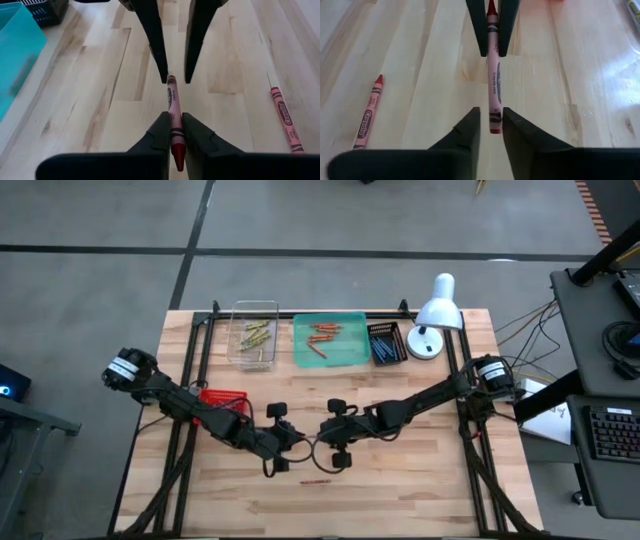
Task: Sort crayons
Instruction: Put the red crayon into the red bin
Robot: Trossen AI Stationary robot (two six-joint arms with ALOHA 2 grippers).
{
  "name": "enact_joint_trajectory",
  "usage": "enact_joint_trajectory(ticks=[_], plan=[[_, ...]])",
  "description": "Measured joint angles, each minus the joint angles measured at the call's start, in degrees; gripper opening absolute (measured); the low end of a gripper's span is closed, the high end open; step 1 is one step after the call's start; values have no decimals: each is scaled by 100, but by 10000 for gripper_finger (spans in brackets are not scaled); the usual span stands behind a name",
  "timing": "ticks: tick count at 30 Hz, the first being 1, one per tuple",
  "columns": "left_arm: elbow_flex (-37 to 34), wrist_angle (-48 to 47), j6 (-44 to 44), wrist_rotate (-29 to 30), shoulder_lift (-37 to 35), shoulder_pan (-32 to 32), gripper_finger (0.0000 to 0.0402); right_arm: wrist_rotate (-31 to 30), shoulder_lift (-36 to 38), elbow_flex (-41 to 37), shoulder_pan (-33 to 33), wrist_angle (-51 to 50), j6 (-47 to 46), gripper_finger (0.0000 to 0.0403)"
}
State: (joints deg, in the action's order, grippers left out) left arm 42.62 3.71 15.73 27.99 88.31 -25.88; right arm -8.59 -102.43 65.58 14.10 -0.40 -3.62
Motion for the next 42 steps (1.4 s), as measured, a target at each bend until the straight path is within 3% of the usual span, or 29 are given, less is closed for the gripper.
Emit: enact_joint_trajectory(ticks=[7,11,14,22,26,32,42], plan=[[1,-392,195,-4,-206,-1,2,-52,278,0,-15,-375,18,127],[299,-1403,469,-7,-412,-1,1,-65,530,-1,-17,-524,17,144],[839,-2707,726,-4,-511,5,1,-180,706,0,-16,-528,19,149],[2576,-7576,2340,-216,-372,19,0,-307,927,0,-15,-520,17,151],[3083,-8978,2750,-463,-358,51,0,-309,904,0,-15,-515,-26,150],[2971,-9341,2998,-1536,-491,446,0,-310,867,-1,-15,-505,-35,151],[1671,-9279,3069,-1812,-501,1223,6,-310,863,0,-15,-491,-43,151]])
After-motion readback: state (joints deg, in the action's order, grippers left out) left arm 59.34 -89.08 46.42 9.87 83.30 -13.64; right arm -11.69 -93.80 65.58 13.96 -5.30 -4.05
